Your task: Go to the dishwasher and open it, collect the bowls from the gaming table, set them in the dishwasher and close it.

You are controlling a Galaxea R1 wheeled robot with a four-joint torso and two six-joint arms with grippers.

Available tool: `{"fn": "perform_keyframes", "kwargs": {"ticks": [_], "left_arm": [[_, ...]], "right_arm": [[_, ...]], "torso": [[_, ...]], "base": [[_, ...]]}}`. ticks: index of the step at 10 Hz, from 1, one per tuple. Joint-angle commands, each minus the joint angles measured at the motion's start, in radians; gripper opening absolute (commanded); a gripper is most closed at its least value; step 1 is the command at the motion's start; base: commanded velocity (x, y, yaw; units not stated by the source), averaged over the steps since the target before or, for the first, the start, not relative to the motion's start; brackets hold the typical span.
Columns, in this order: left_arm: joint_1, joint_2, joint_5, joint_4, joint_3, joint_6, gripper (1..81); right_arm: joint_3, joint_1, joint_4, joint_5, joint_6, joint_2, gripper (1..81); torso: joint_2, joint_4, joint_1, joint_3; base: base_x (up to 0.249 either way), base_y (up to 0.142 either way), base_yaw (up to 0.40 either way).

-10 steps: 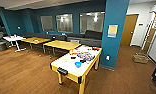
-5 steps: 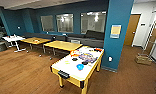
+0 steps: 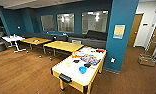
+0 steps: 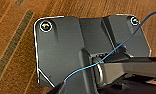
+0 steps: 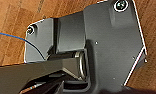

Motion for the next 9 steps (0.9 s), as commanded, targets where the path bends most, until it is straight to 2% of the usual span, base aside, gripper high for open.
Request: {"fn": "perform_keyframes", "kwargs": {"ticks": [1, 9], "left_arm": [[-0.037, -0.003, 0.046, 0.003, 0.001, 0.001, 81.1], [-0.037, -0.003, 0.045, 0.000, 0.003, 0.001, 81.1]], "right_arm": [[0.000, 0.043, -0.004, -0.047, -0.002, 0.001, 81.1], [0.000, 0.039, -0.004, -0.047, -0.002, 0.006, 81.1]], "torso": [[0.000, 0.000, 0.000, 0.000], [0.000, 0.000, 0.000, 0.000]], "base": [[0.178, 0.075, 0.000], [0.178, 0.094, 0.000]]}}
